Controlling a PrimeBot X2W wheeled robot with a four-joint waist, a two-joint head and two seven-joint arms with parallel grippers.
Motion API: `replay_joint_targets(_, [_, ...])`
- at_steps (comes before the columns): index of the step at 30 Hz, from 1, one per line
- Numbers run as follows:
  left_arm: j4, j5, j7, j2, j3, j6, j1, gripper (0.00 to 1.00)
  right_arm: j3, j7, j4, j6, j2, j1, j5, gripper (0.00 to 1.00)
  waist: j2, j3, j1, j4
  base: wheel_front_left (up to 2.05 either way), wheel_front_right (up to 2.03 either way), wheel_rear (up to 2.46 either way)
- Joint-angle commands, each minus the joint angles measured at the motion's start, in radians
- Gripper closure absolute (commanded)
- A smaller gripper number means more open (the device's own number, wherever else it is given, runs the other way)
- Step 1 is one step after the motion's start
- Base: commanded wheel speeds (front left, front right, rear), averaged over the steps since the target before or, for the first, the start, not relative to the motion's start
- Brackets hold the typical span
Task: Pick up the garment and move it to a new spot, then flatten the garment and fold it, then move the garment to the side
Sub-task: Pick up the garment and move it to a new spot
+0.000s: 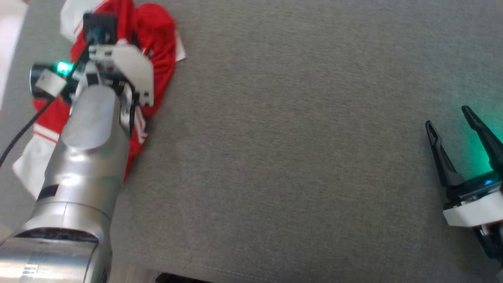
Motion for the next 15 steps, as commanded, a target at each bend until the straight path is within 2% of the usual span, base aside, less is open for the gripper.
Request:
replay_joint_targets(1, [0.032, -0.004, 0.008, 0.049, 0.025, 0.014, -0.013, 0.0, 0.014, -0.011, -0.031, 0.007, -0.025, -0.002, 0.008, 0.0, 0.0, 0.022, -0.0001, -0.033, 0.0, 0.0, 0.0])
replay_joint_targets(2, [0.06, -0.012, 0.008, 0.05, 0.031, 0.015, -0.01, 0.0, 0.014, -0.011, -0.03, 0.007, -0.022, -0.004, 0.009, 0.0, 0.0, 0.024, -0.0001, -0.04, 0.0, 0.0, 0.0])
replay_joint_targets(3, [0.081, -0.02, -0.002, 0.055, 0.038, 0.018, -0.007, 0.6, 0.016, -0.011, -0.03, 0.007, -0.02, -0.006, 0.009, 0.0, 0.0, 0.025, -0.0001, -0.047, 0.0, 0.0, 0.0])
replay_joint_targets(4, [0.097, -0.023, -0.019, 0.063, 0.041, 0.02, -0.007, 1.0, 0.016, -0.011, -0.029, 0.007, -0.016, -0.007, 0.009, 0.0, 0.0, 0.026, -0.0001, -0.051, 0.0, 0.0, 0.0])
replay_joint_targets(11, [0.087, -0.035, -0.246, 0.08, 0.044, 0.024, -0.044, 1.0, 0.017, -0.011, -0.012, 0.007, 0.031, -0.007, 0.009, 0.0, 0.0, -0.03, -0.0001, -0.064, 0.0, 0.0, 0.0])
replay_joint_targets(15, [0.063, -0.021, -0.35, 0.099, 0.019, -0.003, -0.061, 1.0, 0.028, -0.011, 0.007, 0.007, 0.082, -0.004, 0.004, 0.0, 0.0, -0.117, -0.0001, -0.084, 0.0, 0.0, 0.0])
